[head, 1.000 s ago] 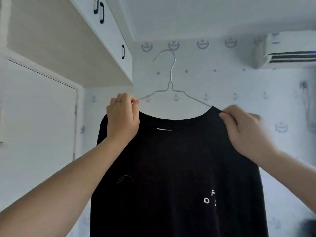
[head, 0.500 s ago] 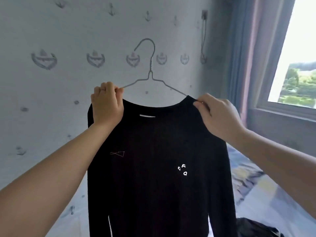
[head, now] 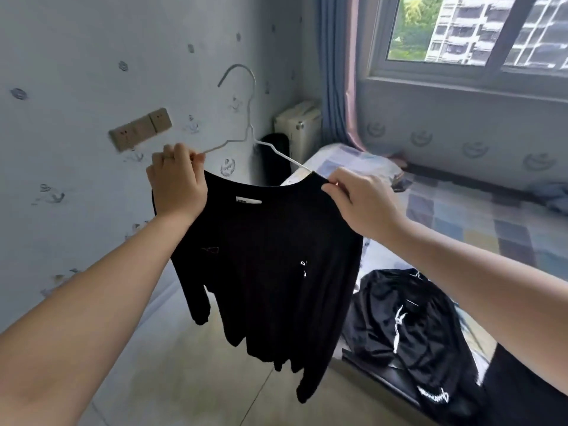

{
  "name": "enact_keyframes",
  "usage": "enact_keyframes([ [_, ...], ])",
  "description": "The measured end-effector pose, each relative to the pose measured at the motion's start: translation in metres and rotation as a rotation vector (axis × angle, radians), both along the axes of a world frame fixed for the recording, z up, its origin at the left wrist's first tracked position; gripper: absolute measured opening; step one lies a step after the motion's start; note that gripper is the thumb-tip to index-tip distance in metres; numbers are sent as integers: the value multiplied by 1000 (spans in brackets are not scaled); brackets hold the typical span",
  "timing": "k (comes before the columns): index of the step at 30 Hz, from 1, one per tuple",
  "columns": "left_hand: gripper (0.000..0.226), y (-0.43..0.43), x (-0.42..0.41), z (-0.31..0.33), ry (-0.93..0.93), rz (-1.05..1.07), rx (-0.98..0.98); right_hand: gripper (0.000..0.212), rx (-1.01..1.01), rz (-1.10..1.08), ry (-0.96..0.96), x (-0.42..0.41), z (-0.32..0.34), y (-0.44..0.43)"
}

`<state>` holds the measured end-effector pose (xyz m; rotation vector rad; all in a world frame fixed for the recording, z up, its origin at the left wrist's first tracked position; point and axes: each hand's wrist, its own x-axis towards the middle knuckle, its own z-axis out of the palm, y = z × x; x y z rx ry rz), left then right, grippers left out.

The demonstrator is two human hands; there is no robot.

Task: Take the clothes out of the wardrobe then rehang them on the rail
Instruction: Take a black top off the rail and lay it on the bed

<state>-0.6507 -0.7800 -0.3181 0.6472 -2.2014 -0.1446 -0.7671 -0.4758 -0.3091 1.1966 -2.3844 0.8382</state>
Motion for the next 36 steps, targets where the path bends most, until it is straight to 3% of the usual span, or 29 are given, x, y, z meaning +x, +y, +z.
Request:
enact_keyframes([
  [21,21,8,-297,-121,-310,-115,195,17,139,-206,-256,-283,-147,8],
  [36,23,-40,-427,-252,-706,-209,383,16,330,-451,-589,-373,-269,-41],
])
